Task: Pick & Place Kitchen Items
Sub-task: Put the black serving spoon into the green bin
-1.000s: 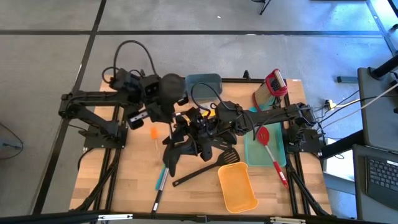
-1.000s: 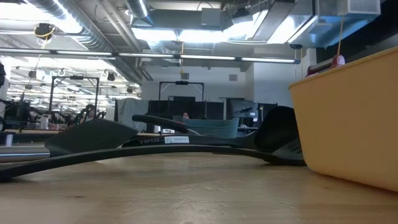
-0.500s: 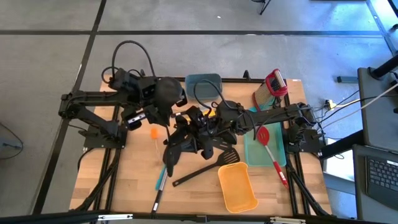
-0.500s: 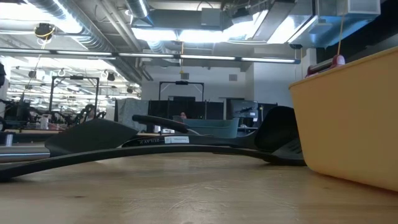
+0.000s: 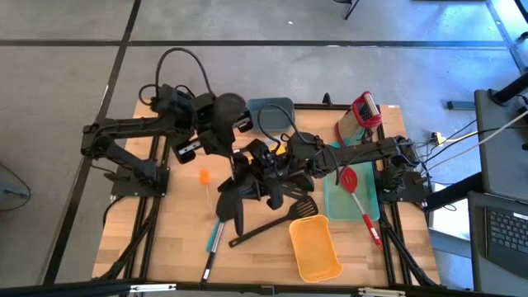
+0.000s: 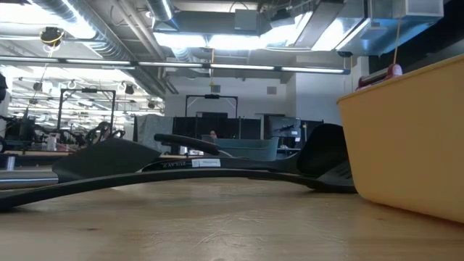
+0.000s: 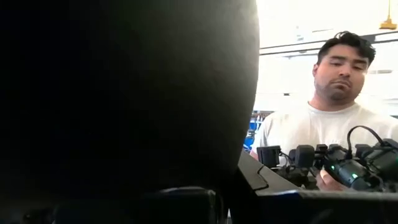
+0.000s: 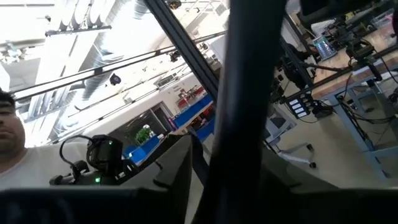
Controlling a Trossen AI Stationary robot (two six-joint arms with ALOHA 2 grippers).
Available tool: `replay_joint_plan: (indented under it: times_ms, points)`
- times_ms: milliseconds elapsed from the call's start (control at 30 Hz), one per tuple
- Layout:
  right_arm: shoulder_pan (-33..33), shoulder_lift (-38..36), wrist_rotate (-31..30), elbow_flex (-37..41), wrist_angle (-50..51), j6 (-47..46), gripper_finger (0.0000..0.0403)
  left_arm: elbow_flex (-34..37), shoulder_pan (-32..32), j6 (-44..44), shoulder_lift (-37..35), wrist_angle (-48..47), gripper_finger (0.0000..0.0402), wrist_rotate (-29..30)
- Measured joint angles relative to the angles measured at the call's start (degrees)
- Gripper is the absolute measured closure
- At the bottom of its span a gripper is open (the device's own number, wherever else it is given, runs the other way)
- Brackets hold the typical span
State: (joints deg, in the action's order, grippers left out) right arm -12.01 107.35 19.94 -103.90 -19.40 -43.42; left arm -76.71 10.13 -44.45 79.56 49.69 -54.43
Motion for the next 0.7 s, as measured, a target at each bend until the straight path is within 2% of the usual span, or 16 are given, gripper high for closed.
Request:
replay_joint_plan:
  times_ms: [100,400,700]
  points:
    - [0.0,0.0,-0.02,0.02,0.29,-0.97,0.0314,0.0,0.04,-0.57,0.1,-0.13,0.0398,-0.57]
    - [-0.01,0.0,-2.48,0.01,1.87,-1.23,0.032,0.04,0.19,-1.24,-0.27,0.22,0.0398,-2.34]
    - [-0.09,-0.15,-4.15,-0.08,3.4,-2.21,0.0321,0.11,1.36,-4.72,-0.56,-0.12,0.0381,-1.12]
